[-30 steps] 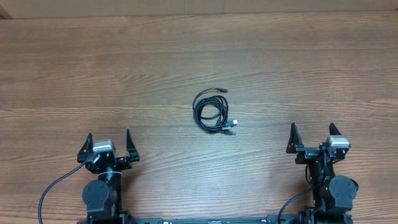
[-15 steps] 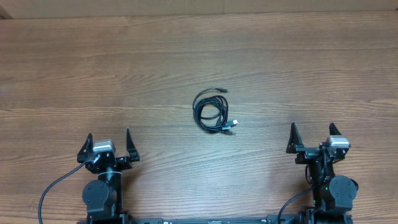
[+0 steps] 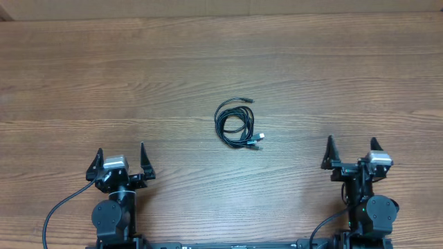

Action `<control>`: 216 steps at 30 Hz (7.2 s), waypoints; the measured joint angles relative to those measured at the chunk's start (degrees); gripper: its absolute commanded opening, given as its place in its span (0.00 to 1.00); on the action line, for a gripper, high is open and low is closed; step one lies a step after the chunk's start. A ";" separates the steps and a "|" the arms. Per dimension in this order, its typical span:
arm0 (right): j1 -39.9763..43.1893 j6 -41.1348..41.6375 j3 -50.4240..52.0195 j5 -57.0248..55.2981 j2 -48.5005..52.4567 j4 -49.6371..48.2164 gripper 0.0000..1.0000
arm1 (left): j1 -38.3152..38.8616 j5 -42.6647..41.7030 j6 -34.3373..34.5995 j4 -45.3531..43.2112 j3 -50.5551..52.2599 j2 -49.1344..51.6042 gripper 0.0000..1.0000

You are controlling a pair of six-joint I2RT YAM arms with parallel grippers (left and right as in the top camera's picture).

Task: Untangle cables

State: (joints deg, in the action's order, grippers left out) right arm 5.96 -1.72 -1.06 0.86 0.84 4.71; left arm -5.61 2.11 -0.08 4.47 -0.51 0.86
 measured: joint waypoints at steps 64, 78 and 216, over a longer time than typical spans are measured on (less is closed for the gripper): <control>0.00 1.57 -88.30 43.56 36.17 57.46 0.96 | 0.00 -45.66 8.92 51.98 -75.91 35.71 1.00; 0.02 1.73 -88.28 45.88 36.17 58.45 1.00 | 0.00 -37.40 8.50 57.81 -75.52 35.80 0.99; 0.02 1.68 -88.28 45.70 36.17 71.95 1.00 | 36.33 2.51 26.05 1.36 -53.22 104.39 0.21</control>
State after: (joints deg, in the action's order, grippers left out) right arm 5.98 -0.03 -89.34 46.57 37.01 76.66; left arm 30.72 4.62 25.98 5.82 -53.74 105.25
